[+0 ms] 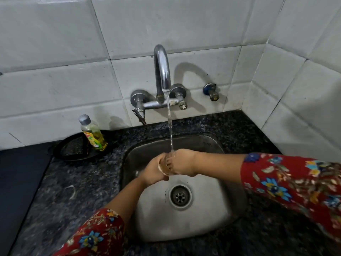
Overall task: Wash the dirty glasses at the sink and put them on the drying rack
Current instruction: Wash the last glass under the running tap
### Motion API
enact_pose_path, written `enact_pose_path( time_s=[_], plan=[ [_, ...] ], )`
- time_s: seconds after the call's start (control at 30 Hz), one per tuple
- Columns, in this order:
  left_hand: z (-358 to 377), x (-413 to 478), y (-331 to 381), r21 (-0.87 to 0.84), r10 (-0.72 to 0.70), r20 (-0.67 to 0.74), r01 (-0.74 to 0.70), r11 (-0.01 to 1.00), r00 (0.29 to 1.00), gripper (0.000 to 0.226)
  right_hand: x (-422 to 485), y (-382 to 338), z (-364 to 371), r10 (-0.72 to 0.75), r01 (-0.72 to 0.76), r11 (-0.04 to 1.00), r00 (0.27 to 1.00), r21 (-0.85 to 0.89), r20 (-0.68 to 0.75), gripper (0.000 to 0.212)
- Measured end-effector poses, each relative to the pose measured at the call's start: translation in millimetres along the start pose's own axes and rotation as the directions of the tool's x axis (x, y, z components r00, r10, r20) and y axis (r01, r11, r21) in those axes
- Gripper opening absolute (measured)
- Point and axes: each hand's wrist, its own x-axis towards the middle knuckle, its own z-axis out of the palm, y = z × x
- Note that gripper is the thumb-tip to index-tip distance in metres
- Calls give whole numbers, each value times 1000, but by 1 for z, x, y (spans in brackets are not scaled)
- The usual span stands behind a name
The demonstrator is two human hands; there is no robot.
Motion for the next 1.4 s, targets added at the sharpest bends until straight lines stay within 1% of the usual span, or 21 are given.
enact_pose_path(
  time_s=[0.07,0.1,0.23,0.3,0.4,0.47,0.53,0.63,0.67,0.73,0.8,0.83,0.87,0.97,1.03,1.13,1.17,1.23,1.3,1.37,1.4],
  plan=[
    [6,-1,4,23,-19,-113,22,1000,993,63,14,1,-12,93,-87,996,977,-36,191,43],
    [8,-2,5,-4,-9,-167,9,1000,986,57,18,1,-14,142,-153,987,964,37,223,40],
    [5,-7,0,-115,1,-200,-24,993,980,57,11,-4,-2,231,-267,850,964,454,133,26],
    [0,-7,1,-94,17,-111,-28,995,994,63,8,-6,7,191,-184,892,981,412,25,26],
    [-6,2,-6,-70,49,1,-49,996,999,68,-1,7,20,10,28,985,977,172,-215,36],
    [-9,6,-5,-54,38,24,-36,998,999,66,-8,16,22,-38,54,996,978,73,-205,39],
    [-5,6,3,-66,38,-110,-46,997,993,57,-4,13,17,90,-74,992,984,101,-156,32],
    [11,-1,12,-180,-3,-386,-72,981,922,36,3,3,3,259,-200,918,957,343,-133,27],
    [11,-2,10,-189,-1,-352,-70,979,936,42,2,8,1,243,-183,917,961,353,-131,25],
    [1,-2,1,-78,52,-86,-58,995,995,63,-8,14,-1,142,-94,916,985,390,-95,22],
    [-8,-2,-3,31,48,131,-53,998,990,76,-12,18,4,-53,98,967,980,237,-190,22],
    [-6,-3,-1,24,45,116,-48,999,992,75,-10,19,11,-107,146,980,961,137,-254,22],
    [-1,-7,6,-9,44,19,-44,999,999,70,-8,16,17,-59,100,984,963,145,-261,22],
    [18,-18,31,-109,99,-345,-144,983,933,37,2,-4,10,240,-194,925,965,327,-104,21],
    [18,-18,30,-143,136,-300,-185,972,944,40,8,-7,16,192,-138,930,973,339,-130,20],
    [6,-15,13,-70,83,-24,-84,994,996,59,-4,6,24,-56,65,997,975,34,-216,27],
    [6,-14,7,-29,49,20,-48,998,999,65,-7,10,28,-78,66,996,975,-65,-207,27],
    [14,-13,10,-48,20,-62,-23,999,998,62,-6,2,25,78,-76,997,975,16,-208,25],
    [26,-11,18,-8,50,-237,-53,999,970,37,3,-7,23,152,-133,981,980,144,-128,25],
    [29,-10,23,-11,45,-251,-50,999,967,32,-4,-8,14,175,-136,957,975,258,-138,22],
    [26,-9,17,-27,24,-199,-30,999,980,39,-9,-3,13,155,-94,960,963,265,-218,19]
  ],
)
